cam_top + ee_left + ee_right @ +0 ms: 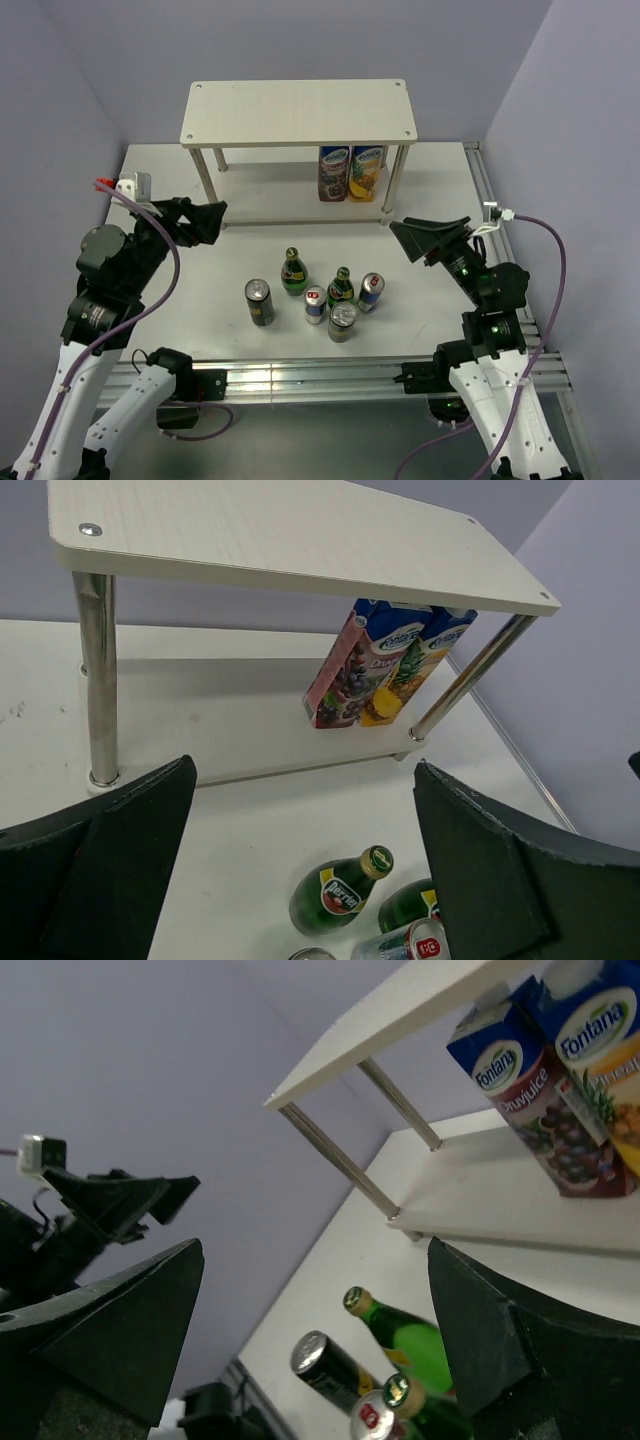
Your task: Place and organize the beverage onto the shelf
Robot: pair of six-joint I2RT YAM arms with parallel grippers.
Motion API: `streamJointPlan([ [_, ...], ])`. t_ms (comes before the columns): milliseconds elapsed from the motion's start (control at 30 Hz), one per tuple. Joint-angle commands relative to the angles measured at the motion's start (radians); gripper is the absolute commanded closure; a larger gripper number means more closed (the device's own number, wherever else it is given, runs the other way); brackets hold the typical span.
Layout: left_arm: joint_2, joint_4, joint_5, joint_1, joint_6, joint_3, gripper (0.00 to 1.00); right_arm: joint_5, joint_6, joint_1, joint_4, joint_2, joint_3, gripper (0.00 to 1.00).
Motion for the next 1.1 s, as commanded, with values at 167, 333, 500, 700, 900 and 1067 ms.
streamJointPlan([
  [167,-0.033,0.042,-0.021,-0.001,0.026,-0.053,0.04,-0.046,0.371,0.007,0.403,-0.196,-0.285,0.0],
  [333,-0.04,0.005,-0.061,-0.001,0.028,-0.07,0.06,0.006,0.352,0.007,0.246,-0.324,-0.262,0.0],
  [500,-0.053,-0.017,-0.059,-0.001,0.01,-0.097,0.07,0.276,-0.065,0.007,-0.54,-0.301,0.118,0.0],
  [700,-0.075,-0.01,-0.053,-0.001,-0.027,-0.136,0.08,0.598,-0.222,0.005,-0.974,-0.149,0.387,0.0],
  [900,-0.075,-0.01,-0.059,-0.001,-0.027,-0.157,0.09,0.609,-0.25,0.01,-1.102,0.025,0.348,0.0],
  [1067,-0.081,-0.006,-0.059,-0.001,-0.029,-0.169,0.09,0.671,-0.267,0.164,-1.154,0.196,0.418,0.0],
])
